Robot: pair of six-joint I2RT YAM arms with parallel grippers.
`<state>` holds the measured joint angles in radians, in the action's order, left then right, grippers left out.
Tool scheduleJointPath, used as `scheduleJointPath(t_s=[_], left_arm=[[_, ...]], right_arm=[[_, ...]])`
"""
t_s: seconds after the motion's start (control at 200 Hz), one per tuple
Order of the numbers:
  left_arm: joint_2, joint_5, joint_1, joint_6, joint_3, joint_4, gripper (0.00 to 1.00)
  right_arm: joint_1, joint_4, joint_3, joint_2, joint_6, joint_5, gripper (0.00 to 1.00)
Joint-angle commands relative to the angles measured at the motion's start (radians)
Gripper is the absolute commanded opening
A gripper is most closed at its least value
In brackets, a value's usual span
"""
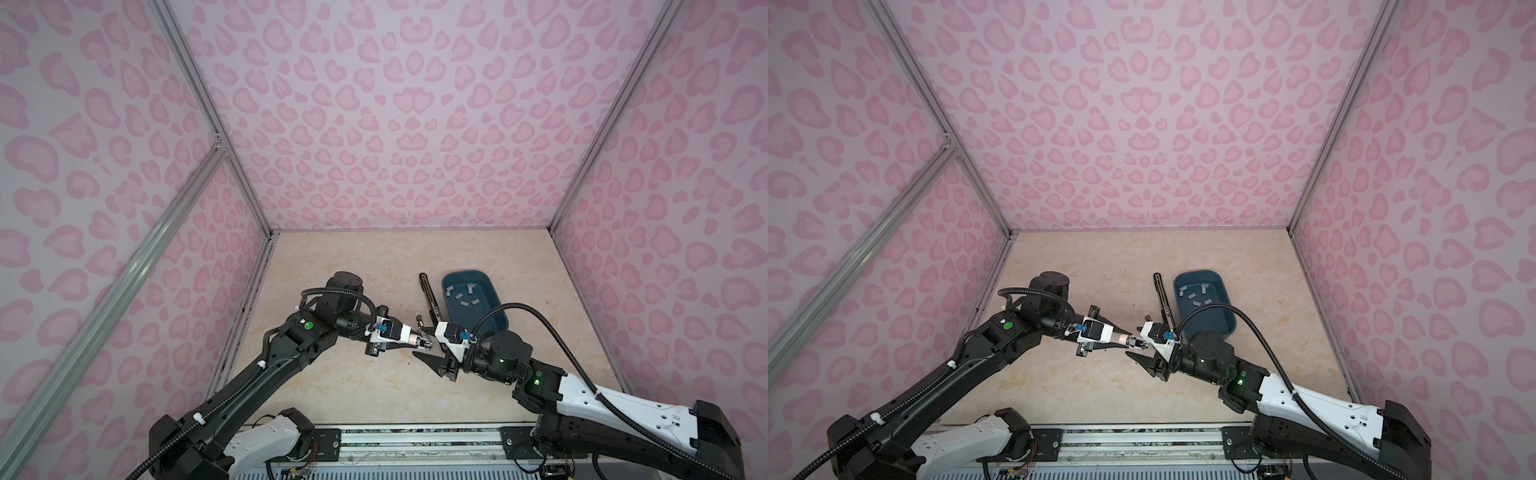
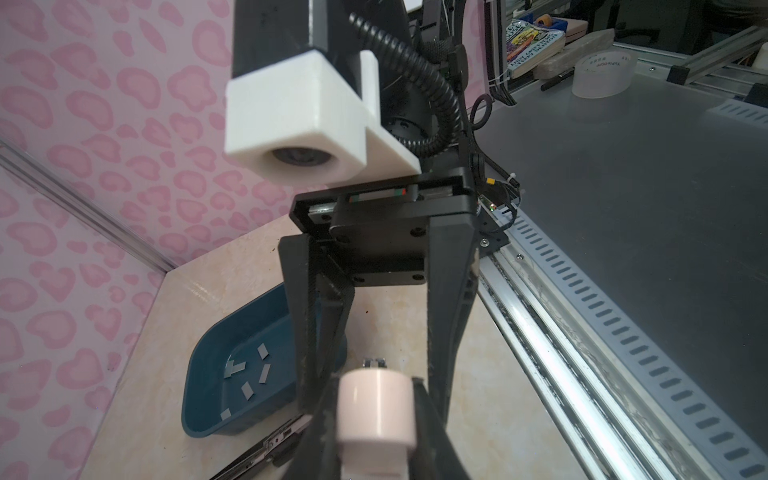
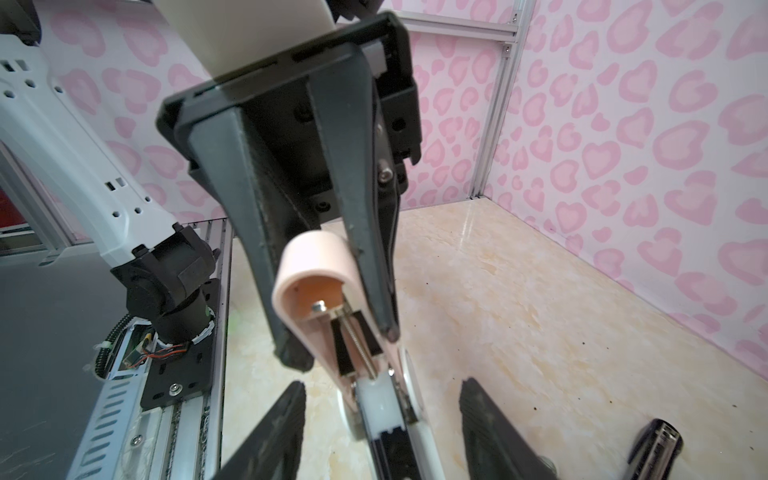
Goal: Load the staples into the stapler
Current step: 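Open the left gripper and withdraw it while the right gripper holds the pink part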
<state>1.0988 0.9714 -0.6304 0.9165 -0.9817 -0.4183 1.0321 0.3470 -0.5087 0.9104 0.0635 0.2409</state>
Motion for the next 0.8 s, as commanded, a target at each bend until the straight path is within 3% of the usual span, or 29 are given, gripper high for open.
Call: scheduleJointPath(t_s=[0.0, 0.46, 0.795], left_arm=[[0.007, 0.034, 0.000, -0.005, -0.018, 0.008, 0.03], [-0.005, 0.048, -0.016, -0.006, -0.009, 0.009, 0.03], [-0.007, 0.029, -0.034, -0.001, -0.011, 0.001, 0.03]], right_arm=[[0.003, 0.011, 0.001, -0.004, 0.001, 0.008, 0.58], [0.003, 0.000, -0.016, 0.031, -0.004, -0.016, 0.49], [0.003, 0.003, -0.022, 0.045, -0.016, -0.011, 0.28]])
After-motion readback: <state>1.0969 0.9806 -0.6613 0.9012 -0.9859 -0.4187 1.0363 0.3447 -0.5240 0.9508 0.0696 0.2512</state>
